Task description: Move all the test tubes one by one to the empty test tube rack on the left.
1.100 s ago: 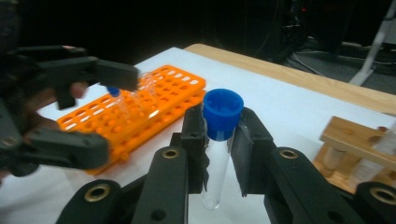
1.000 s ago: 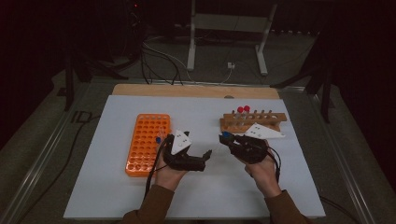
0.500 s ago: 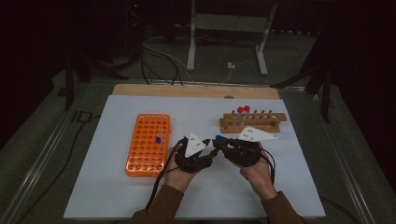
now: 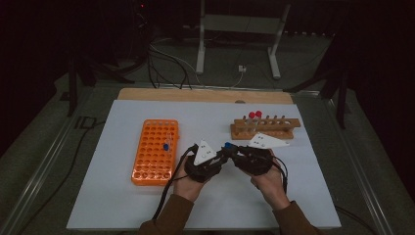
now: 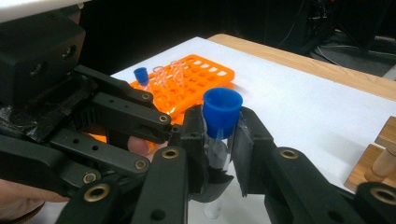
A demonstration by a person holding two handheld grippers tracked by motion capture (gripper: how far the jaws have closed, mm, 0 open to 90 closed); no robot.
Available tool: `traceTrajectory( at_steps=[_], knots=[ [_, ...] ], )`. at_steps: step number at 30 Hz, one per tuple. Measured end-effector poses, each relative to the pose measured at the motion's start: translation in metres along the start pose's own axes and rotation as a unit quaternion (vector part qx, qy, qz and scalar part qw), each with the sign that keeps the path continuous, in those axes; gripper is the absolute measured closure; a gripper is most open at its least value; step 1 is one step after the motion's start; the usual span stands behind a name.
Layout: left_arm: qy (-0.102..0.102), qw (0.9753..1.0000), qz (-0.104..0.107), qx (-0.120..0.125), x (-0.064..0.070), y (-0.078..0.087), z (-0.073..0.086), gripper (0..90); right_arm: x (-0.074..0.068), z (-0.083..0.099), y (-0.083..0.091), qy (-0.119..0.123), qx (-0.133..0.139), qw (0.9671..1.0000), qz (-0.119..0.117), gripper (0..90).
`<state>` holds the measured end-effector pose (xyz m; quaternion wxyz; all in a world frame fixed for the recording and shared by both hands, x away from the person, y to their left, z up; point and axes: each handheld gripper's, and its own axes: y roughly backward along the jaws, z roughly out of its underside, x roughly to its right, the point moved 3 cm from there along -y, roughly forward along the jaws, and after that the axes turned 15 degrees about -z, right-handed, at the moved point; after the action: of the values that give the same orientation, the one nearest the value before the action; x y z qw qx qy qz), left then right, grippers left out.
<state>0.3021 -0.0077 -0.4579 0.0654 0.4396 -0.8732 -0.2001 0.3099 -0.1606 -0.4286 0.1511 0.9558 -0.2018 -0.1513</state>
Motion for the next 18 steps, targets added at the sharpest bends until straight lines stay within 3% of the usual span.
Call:
traceTrajectory(
  at_steps=[5, 10, 18],
  knots=[
    [0.009, 0.9999, -0.012, -0.002, -0.008, 0.002, 0.002, 77.4, 0.001, -0.001, 0.003, 0.000, 0.009, 0.9998, -0.019, 47.9],
    [0.021, 0.9994, -0.027, -0.006, -0.021, 0.009, 0.007, 77.4, 0.003, -0.004, 0.008, 0.000, 0.017, 0.9998, -0.010, 22.2],
    [0.031, 0.9984, -0.047, -0.003, -0.042, 0.029, 0.016, 77.3, 0.015, -0.001, 0.019, -0.010, 0.026, 0.9993, 0.023, 2.7]
  ],
)
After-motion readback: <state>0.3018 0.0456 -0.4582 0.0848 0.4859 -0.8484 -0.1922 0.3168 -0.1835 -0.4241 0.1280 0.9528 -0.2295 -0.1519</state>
